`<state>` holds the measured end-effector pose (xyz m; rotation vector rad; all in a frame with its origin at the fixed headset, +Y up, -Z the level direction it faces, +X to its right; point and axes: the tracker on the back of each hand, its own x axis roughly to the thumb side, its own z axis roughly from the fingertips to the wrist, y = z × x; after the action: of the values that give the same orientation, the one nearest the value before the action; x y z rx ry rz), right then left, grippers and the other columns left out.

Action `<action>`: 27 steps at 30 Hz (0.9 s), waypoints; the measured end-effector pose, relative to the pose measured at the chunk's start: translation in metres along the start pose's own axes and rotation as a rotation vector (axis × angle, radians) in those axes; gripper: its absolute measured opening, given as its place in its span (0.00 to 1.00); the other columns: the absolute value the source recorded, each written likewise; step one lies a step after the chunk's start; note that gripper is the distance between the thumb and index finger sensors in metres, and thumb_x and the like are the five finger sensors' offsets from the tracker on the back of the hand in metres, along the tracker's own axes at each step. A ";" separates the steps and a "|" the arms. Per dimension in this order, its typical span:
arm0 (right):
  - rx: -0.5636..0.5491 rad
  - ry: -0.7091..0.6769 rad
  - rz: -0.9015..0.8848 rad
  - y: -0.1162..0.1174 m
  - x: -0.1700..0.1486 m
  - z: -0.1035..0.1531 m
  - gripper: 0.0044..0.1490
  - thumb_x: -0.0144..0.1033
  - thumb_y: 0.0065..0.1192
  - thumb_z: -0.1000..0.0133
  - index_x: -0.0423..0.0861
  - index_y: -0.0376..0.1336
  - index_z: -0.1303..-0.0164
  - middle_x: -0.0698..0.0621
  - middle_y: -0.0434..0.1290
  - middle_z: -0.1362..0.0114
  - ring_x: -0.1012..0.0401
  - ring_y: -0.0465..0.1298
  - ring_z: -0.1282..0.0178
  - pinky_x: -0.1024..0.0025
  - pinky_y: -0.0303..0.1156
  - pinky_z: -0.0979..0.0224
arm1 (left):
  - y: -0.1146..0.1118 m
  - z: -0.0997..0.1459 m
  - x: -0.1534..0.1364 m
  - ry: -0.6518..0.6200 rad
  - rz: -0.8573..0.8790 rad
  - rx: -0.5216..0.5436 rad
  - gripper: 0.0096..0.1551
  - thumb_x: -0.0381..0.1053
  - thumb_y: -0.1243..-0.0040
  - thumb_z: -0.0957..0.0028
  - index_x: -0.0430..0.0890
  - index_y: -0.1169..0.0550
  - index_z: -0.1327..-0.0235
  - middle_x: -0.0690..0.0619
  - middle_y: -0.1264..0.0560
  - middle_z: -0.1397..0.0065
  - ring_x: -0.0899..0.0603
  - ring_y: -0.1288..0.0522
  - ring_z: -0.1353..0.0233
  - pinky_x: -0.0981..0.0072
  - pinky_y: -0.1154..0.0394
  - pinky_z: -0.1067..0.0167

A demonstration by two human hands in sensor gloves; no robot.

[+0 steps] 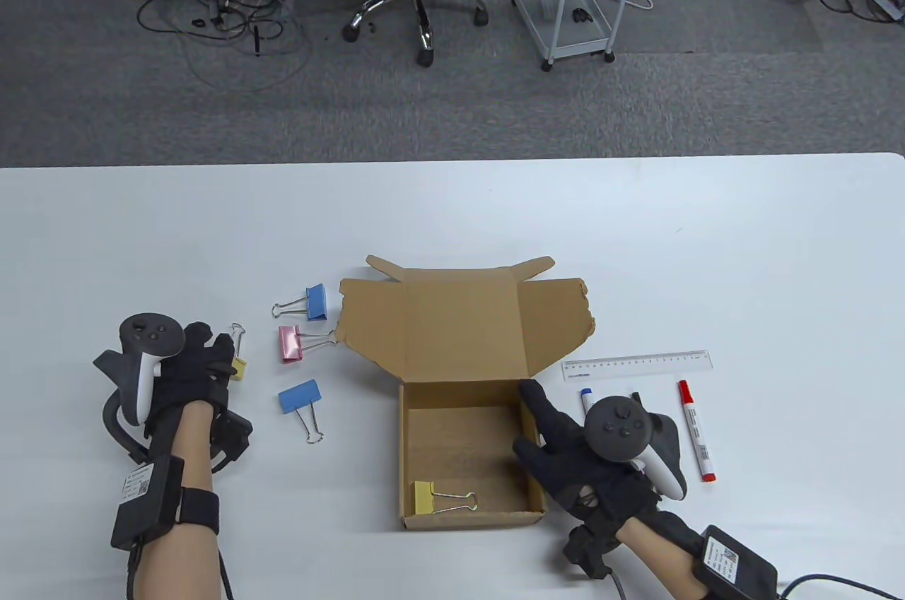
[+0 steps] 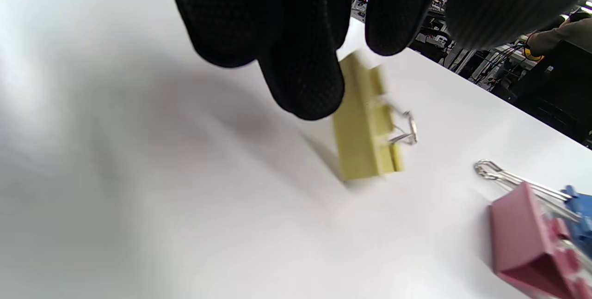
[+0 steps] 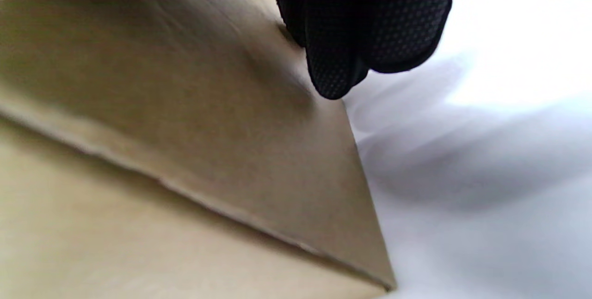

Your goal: Open four flaps of mailer box and unpack office supplies

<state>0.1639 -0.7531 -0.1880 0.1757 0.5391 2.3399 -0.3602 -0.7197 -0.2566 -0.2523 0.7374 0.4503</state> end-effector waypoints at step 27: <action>-0.007 0.002 0.010 0.000 0.001 0.000 0.45 0.73 0.52 0.45 0.78 0.35 0.25 0.45 0.61 0.20 0.55 0.78 0.37 0.61 0.78 0.38 | -0.073 0.228 0.145 -0.690 -0.226 -0.639 0.42 0.76 0.44 0.42 0.56 0.35 0.20 0.50 0.31 0.19 0.39 0.22 0.26 0.56 0.19 0.37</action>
<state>0.1636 -0.7526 -0.1879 0.1732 0.5323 2.3513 -0.0967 -0.6536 -0.1896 -0.7262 -0.1314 0.5068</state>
